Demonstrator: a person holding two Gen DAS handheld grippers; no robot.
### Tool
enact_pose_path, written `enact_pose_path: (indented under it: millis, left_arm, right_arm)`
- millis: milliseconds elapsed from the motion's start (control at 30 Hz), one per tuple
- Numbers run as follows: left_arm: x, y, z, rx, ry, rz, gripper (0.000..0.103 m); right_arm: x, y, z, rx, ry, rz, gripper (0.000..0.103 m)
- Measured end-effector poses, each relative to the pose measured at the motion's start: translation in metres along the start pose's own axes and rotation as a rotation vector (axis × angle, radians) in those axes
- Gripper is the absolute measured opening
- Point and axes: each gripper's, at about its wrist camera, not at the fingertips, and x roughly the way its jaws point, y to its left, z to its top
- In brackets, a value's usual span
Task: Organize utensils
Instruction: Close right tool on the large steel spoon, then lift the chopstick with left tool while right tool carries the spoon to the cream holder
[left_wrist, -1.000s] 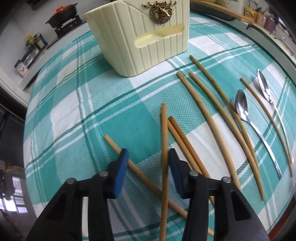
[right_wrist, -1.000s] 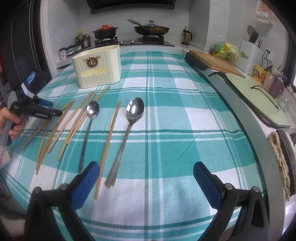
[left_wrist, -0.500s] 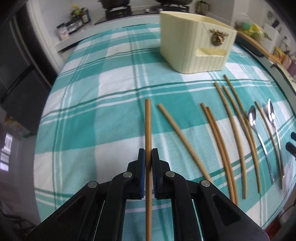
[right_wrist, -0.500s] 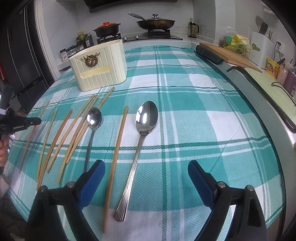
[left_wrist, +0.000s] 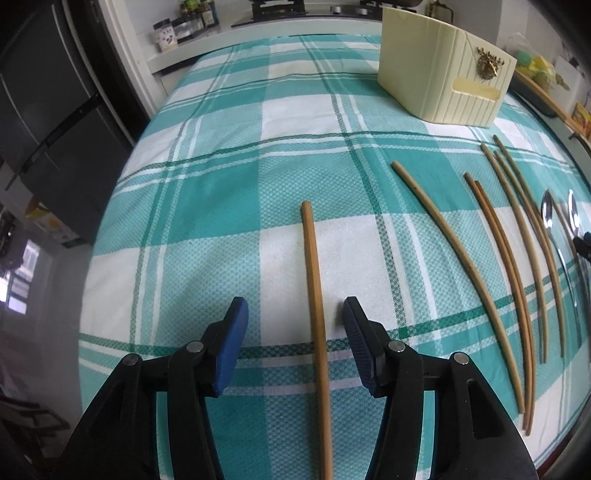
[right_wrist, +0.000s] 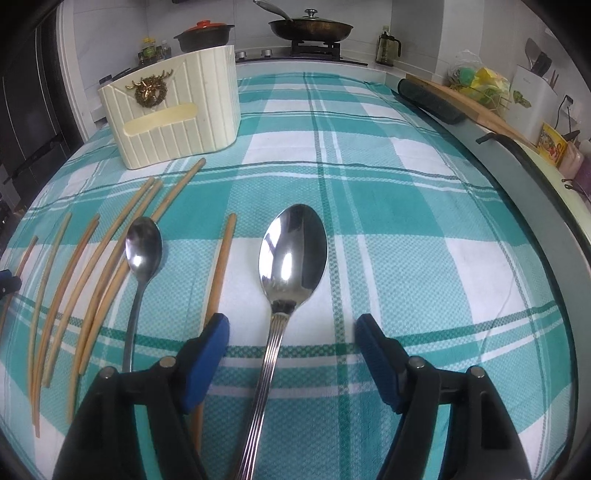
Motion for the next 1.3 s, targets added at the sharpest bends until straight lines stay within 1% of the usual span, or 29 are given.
enact_pose_path:
  millis: [67,200,233,267,300,400,467,500,533,567,600,633,667,733,767,833,1067,1167,1300]
  left_arm:
    - [0.002,0.003,0.002,0.002,0.006,-0.003,0.057]
    - [0.004,0.008,0.004,-0.009,0.017,-0.017,0.062]
    - [0.004,0.008,0.003,-0.009,0.017,-0.017,0.063]
    - [0.004,0.008,0.003,-0.009,0.018,-0.017,0.063]
    - [0.004,0.008,0.003,-0.009,0.019,-0.017,0.063]
    - [0.005,0.003,0.006,-0.002,0.013,0.001,0.063]
    - [0.005,-0.003,0.01,0.015,0.01,0.019,0.057]
    - [0.005,-0.007,0.013,0.023,0.013,0.013,0.043]
    - [0.006,-0.011,0.015,0.031,0.018,-0.006,0.023]
    - [0.006,-0.015,0.017,0.04,0.022,-0.028,0.013]
    - [0.007,-0.02,0.019,0.052,0.023,-0.027,0.006]
    - [0.008,-0.023,0.02,0.066,0.016,-0.005,0.005]
    - [0.008,-0.025,0.021,0.073,0.01,0.006,0.005]
    - [0.006,-0.023,0.024,0.049,0.001,-0.014,0.005]
    - [0.001,-0.02,0.025,0.024,-0.013,-0.03,0.004]
    - [-0.018,-0.014,0.028,-0.014,-0.068,-0.053,0.004]
    - [-0.103,-0.003,0.047,-0.095,-0.273,-0.143,0.004]
    - [-0.135,0.002,0.06,-0.121,-0.348,-0.181,0.004]
    - [-0.161,0.004,0.084,-0.149,-0.409,-0.219,0.004]
  right_arm:
    - [0.003,-0.003,0.005,0.017,0.001,0.01,0.073]
    - [0.001,-0.017,0.012,0.123,0.008,0.084,0.073]
    - [0.001,-0.017,0.012,0.126,0.011,0.083,0.073]
    - [0.001,-0.017,0.01,0.114,0.016,0.07,0.072]
    - [0.0,-0.016,0.009,0.102,0.021,0.057,0.069]
    - [0.002,-0.007,0.006,0.039,0.027,-0.002,0.067]
    - [0.006,0.0,0.009,0.011,0.013,-0.03,0.067]
    - [0.009,0.003,0.013,0.011,0.009,-0.034,0.067]
    - [0.012,0.005,0.017,0.011,0.004,-0.036,0.065]
    - [0.015,0.007,0.021,0.008,-0.006,-0.034,0.057]
    - [0.017,0.009,0.024,0.001,-0.02,-0.03,0.044]
    - [0.018,0.011,0.027,-0.012,-0.035,-0.051,0.042]
    - [0.019,0.012,0.03,-0.02,-0.043,-0.059,0.042]
    - [0.02,0.011,0.032,-0.018,-0.06,-0.059,0.042]
    - [0.019,0.009,0.033,-0.013,-0.069,-0.043,0.042]
    - [0.009,0.005,0.036,0.004,-0.109,0.002,0.042]
    - [-0.072,-0.002,0.057,0.007,-0.297,0.132,0.042]
    - [-0.105,-0.001,0.068,-0.007,-0.369,0.158,0.042]
    - [-0.133,0.001,0.085,-0.019,-0.455,0.165,0.042]
